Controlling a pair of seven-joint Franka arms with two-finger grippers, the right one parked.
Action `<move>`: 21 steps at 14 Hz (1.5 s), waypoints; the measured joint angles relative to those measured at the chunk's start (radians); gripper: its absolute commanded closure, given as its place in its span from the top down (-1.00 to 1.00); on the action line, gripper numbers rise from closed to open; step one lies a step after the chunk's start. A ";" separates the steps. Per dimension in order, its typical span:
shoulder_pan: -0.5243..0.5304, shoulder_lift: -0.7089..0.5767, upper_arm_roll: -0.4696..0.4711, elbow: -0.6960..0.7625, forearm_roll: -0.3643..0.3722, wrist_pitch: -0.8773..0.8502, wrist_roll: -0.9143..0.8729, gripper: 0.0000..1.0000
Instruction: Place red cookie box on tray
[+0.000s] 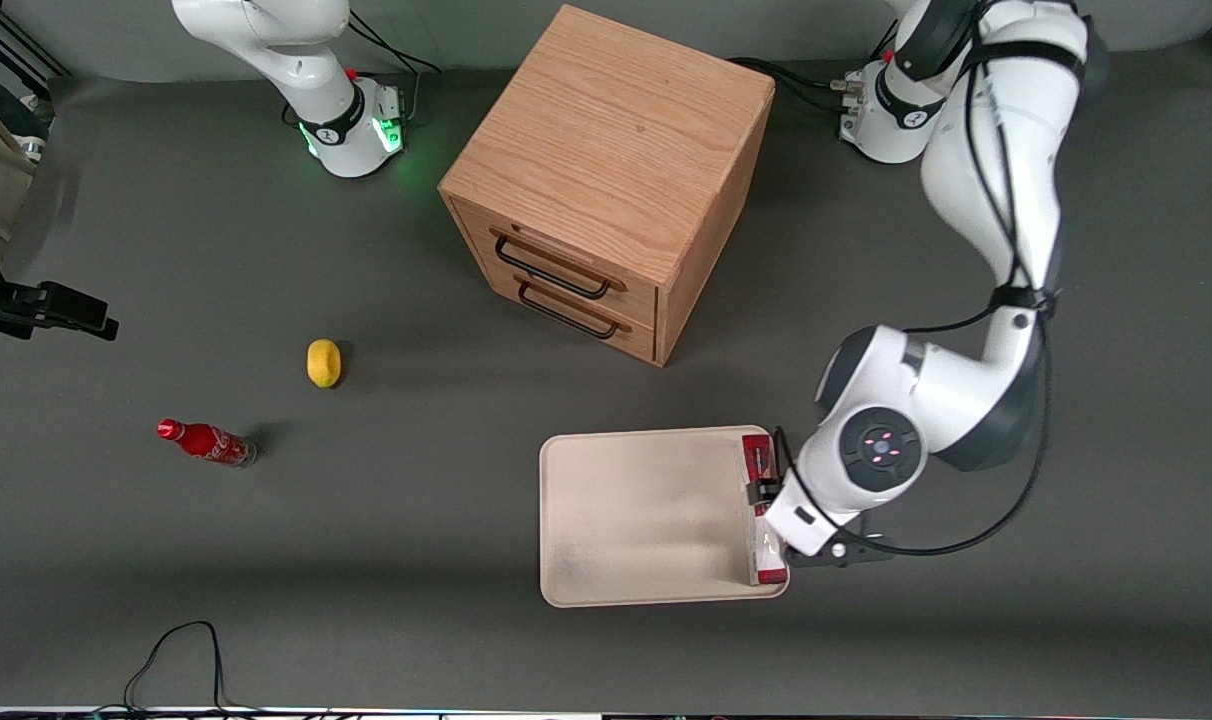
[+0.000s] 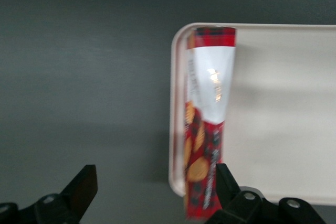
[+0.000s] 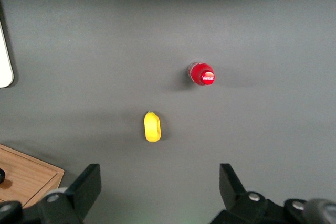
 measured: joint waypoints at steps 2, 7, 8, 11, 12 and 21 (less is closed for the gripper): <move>0.031 -0.108 0.000 -0.093 -0.002 -0.017 0.021 1.00; 0.158 -0.494 0.005 -0.461 -0.069 -0.054 0.150 1.00; 0.179 -0.567 0.017 -0.517 -0.079 -0.079 0.167 1.00; 0.172 -0.762 0.113 -0.682 -0.094 -0.103 0.223 1.00; 0.169 -0.823 0.145 -0.745 -0.102 -0.090 0.262 1.00; 0.236 -0.897 0.204 -0.807 -0.122 -0.063 0.372 1.00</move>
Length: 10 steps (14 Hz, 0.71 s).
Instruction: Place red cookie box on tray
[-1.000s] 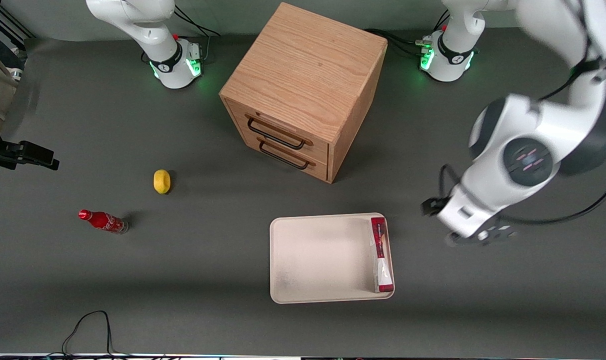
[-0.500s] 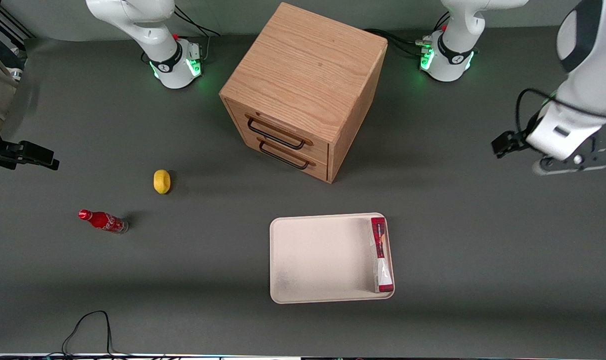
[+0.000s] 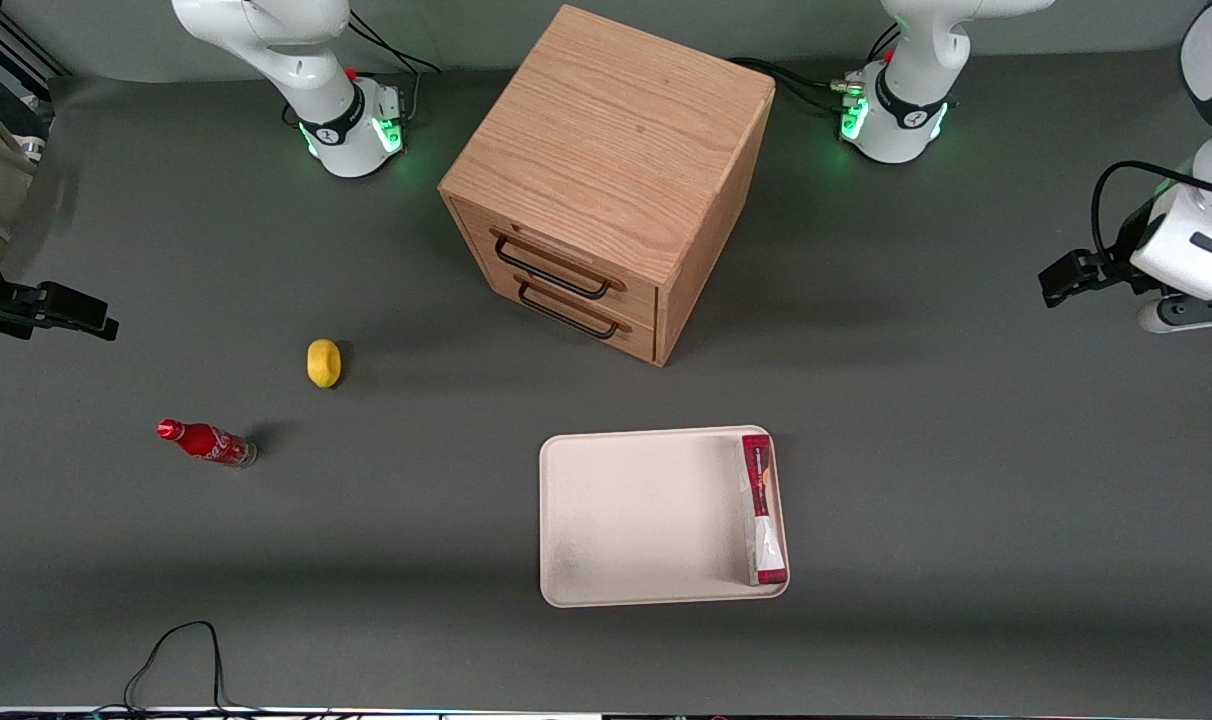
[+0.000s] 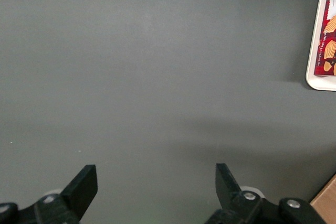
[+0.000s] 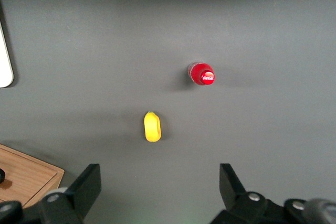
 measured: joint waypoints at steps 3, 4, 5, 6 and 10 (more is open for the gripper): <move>-0.008 0.073 -0.004 0.117 0.000 -0.057 0.000 1.00; -0.013 0.086 -0.004 0.135 0.000 -0.064 0.000 1.00; -0.018 0.093 -0.001 0.144 0.000 -0.067 0.000 1.00; -0.031 0.098 0.015 0.147 -0.001 -0.067 0.000 1.00; -0.077 0.099 0.087 0.151 -0.032 -0.067 0.000 1.00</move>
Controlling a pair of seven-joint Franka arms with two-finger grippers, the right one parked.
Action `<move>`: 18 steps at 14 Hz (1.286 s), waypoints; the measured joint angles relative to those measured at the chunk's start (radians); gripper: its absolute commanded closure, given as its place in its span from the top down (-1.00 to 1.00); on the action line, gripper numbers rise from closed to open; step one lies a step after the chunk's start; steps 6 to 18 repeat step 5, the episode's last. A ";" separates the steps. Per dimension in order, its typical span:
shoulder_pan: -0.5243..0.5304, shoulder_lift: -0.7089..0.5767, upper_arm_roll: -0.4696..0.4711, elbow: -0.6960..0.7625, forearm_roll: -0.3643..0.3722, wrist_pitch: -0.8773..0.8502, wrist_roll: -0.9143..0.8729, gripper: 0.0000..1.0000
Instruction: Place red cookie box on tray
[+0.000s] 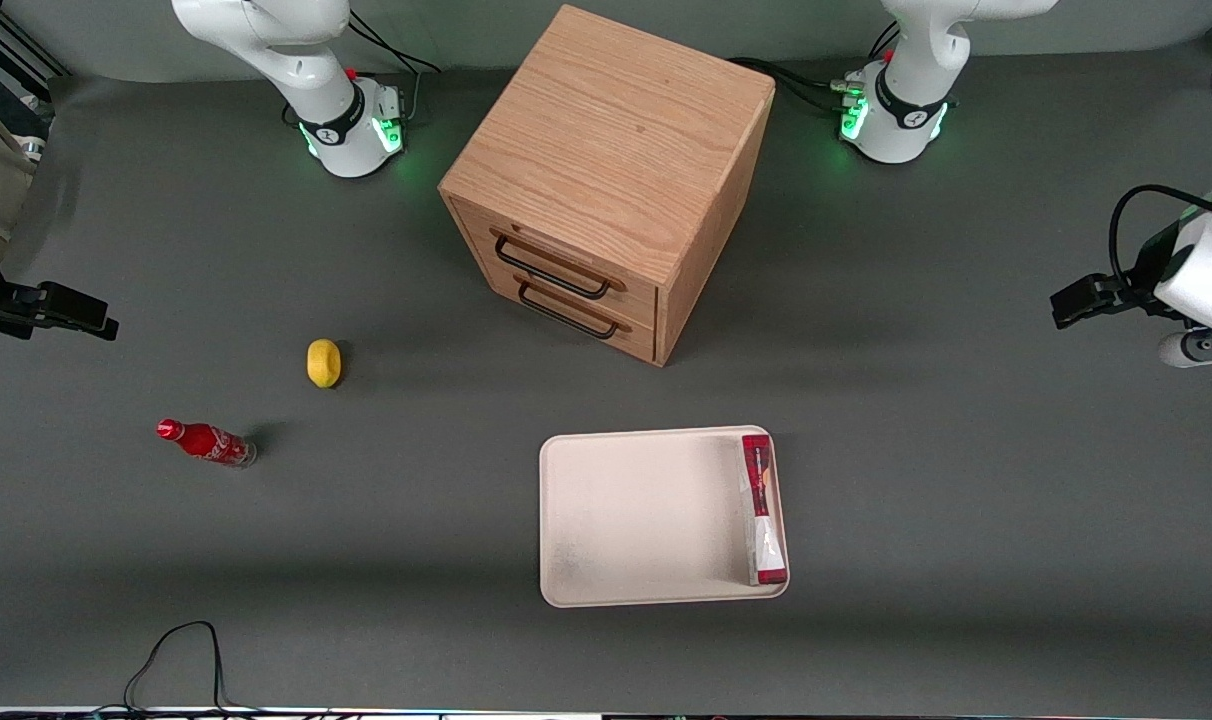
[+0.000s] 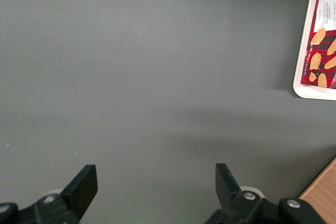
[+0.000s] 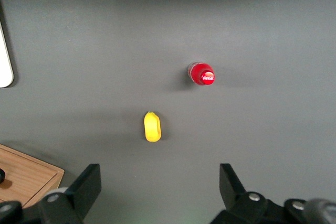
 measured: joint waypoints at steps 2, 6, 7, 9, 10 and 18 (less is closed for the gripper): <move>0.002 0.000 0.006 0.009 -0.004 -0.002 0.000 1.00; 0.023 0.000 -0.011 0.052 -0.005 -0.059 0.001 1.00; 0.023 0.000 -0.011 0.052 -0.005 -0.059 0.001 1.00; 0.023 0.000 -0.011 0.052 -0.005 -0.059 0.001 1.00; 0.023 0.000 -0.011 0.052 -0.005 -0.059 0.001 1.00; 0.023 0.000 -0.011 0.052 -0.005 -0.059 0.001 1.00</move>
